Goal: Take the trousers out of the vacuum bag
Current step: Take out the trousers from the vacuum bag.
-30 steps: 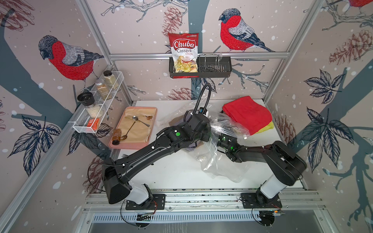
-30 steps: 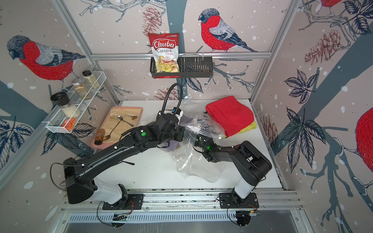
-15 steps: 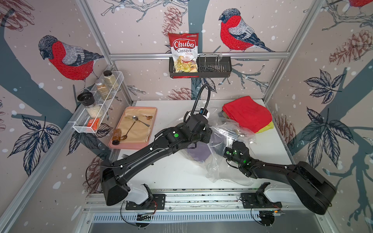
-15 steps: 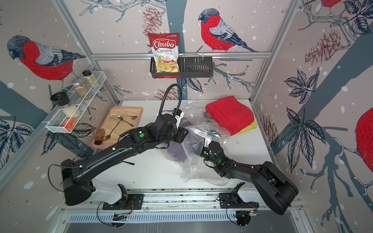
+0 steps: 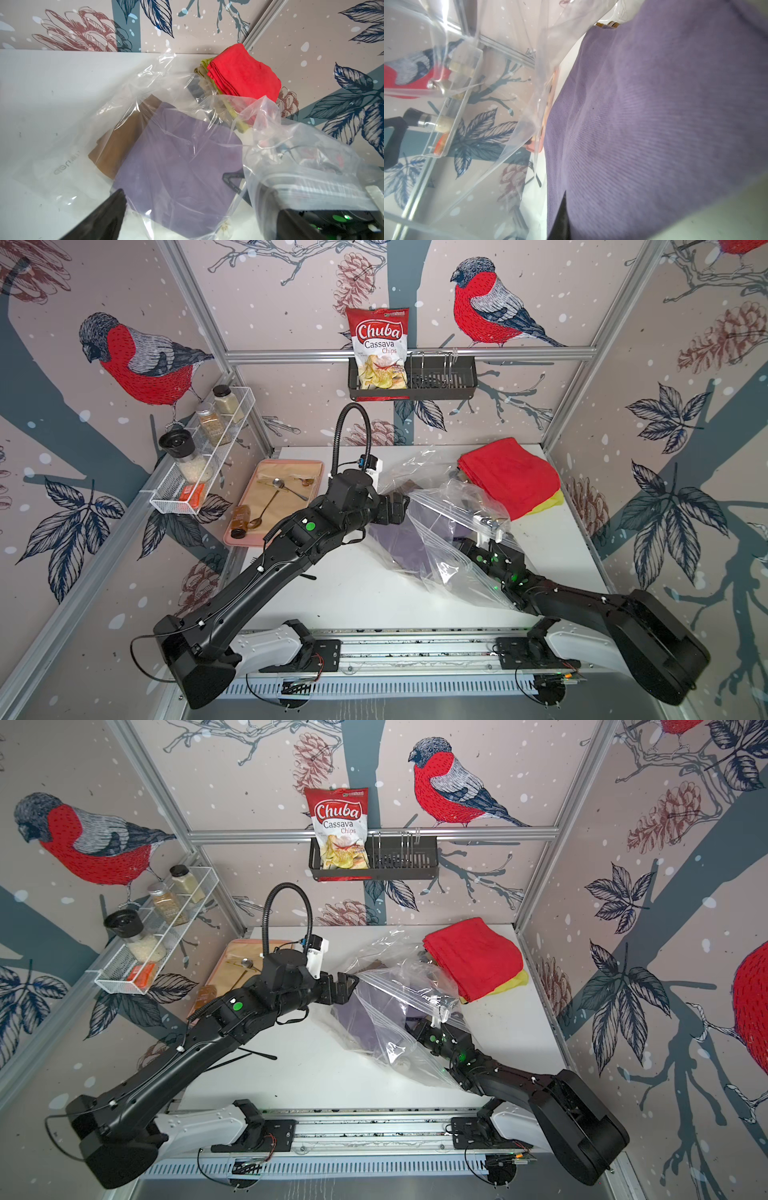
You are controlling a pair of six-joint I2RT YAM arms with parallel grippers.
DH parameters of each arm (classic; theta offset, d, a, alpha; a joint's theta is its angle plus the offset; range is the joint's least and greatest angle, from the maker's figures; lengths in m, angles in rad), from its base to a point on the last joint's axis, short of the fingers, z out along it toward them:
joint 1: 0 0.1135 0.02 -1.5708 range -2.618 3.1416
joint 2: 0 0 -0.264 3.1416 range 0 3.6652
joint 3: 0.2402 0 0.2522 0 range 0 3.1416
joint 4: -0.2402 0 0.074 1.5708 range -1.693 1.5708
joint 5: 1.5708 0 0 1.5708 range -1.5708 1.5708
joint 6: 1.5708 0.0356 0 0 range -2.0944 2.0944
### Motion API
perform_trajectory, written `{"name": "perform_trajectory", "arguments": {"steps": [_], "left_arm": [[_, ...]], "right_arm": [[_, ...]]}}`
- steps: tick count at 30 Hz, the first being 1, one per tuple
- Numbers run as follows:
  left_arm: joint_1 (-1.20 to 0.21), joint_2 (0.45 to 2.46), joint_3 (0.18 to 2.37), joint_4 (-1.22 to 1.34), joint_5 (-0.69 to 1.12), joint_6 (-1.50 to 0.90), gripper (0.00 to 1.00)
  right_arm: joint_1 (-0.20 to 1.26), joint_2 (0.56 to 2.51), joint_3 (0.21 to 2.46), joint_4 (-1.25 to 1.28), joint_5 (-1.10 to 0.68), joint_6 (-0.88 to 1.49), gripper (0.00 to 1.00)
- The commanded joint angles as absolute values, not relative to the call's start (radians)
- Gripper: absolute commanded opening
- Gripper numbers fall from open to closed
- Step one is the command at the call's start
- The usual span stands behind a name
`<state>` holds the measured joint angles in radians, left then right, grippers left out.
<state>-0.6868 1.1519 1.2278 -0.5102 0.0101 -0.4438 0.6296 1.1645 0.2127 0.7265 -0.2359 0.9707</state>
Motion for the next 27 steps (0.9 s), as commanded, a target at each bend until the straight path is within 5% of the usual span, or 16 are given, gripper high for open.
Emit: {"name": "perform_trajectory", "arguments": {"steps": [1, 3, 8, 13, 18, 23, 27], "left_arm": [[-0.644, 1.126, 1.202, -0.391, 0.133, -0.349, 0.98], [-0.643, 1.118, 1.187, -0.377, 0.228, -0.32, 0.96], [-0.649, 1.141, 1.127, -0.338, 0.813, -0.188, 0.96], [-0.647, 1.028, 1.006, -0.127, 0.971, -0.239, 0.98], [-0.628, 0.931, 0.958, -0.087, 0.902, -0.274, 0.97], [-0.596, 1.015, 1.05, -0.32, 0.282, -0.299, 0.96], [-0.534, 1.156, 1.075, -0.344, 0.109, -0.346, 0.89]], "right_arm": [[0.615, 1.149, 0.207, 0.754, -0.241, 0.953, 0.0], [0.606, 1.15, 0.209, 0.75, -0.244, 0.952, 0.0], [0.585, 1.17, 0.213, 0.766, -0.266, 0.96, 0.0], [0.578, 1.19, 0.215, 0.778, -0.278, 0.961, 0.0], [0.577, 1.186, 0.209, 0.773, -0.276, 0.959, 0.0], [0.574, 1.165, 0.206, 0.738, -0.27, 0.949, 0.0], [0.574, 1.151, 0.207, 0.724, -0.274, 0.945, 0.0]]}}
